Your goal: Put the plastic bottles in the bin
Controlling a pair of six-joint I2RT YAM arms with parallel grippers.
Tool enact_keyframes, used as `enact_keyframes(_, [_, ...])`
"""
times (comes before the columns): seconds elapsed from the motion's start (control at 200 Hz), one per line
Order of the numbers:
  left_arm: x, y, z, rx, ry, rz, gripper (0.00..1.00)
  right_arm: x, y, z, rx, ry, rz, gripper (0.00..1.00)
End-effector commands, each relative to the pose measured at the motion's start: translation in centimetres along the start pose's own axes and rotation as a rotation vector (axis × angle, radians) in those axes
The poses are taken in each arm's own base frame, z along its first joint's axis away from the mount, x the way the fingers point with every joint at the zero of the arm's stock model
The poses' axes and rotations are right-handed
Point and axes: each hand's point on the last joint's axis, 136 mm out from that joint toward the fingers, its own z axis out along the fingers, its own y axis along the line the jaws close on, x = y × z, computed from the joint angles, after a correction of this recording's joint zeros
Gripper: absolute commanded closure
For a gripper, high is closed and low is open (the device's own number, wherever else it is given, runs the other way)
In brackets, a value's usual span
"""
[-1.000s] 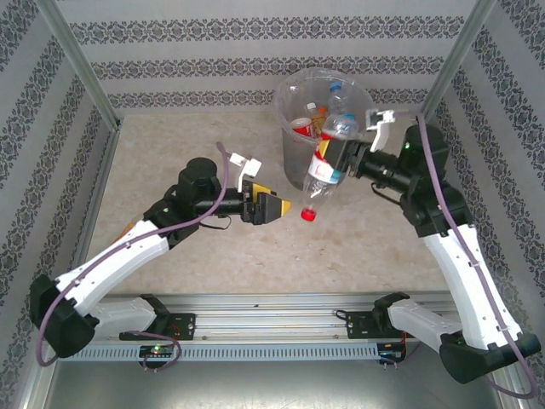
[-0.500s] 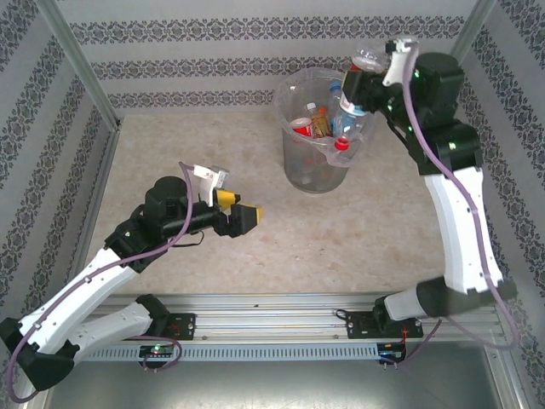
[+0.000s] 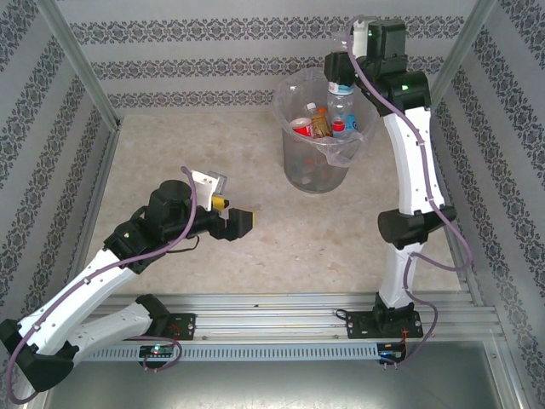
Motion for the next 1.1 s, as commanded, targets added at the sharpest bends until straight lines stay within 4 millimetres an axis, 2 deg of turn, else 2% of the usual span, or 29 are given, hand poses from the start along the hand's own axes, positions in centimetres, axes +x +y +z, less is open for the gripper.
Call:
enact_keyframes(0.0, [0.4, 0.6, -0.7, -0.051, 0.019, 0.045, 0.0, 1.6, -0.5, 0.4, 0.013, 0.067, -0.023, 0.46])
enact_keyframes(0.255, [0.9, 1.2, -1.2, -0.082, 0.025, 0.042, 0.0, 4.6, -0.4, 3.5, -0.001, 0.162, -0.03, 0.45])
enact_keyframes(0.46, [0.9, 1.3, -1.4, -0.089, 0.025, 0.037, 0.0, 6.3, 0.1, 5.0, -0.012, 0.214, -0.034, 0.43])
enact_keyframes(0.58, [0.7, 1.4, -1.8, -0.101, 0.02, 0.038, 0.0, 6.9, 0.1, 5.3, -0.003, 0.235, -0.042, 0.33])
enact_keyframes(0.789, [0.4, 2.0, -2.6, -0.154, 0.025, 0.052, 0.0, 5.8, 0.2, 4.3, 0.001, 0.202, -0.04, 0.19])
enact_keyframes(1.094, [0.9, 4.9, -4.3, -0.347, 0.07, 0.052, 0.0, 3.7, 0.7, 0.4, -0.02, 0.15, -0.033, 0.16])
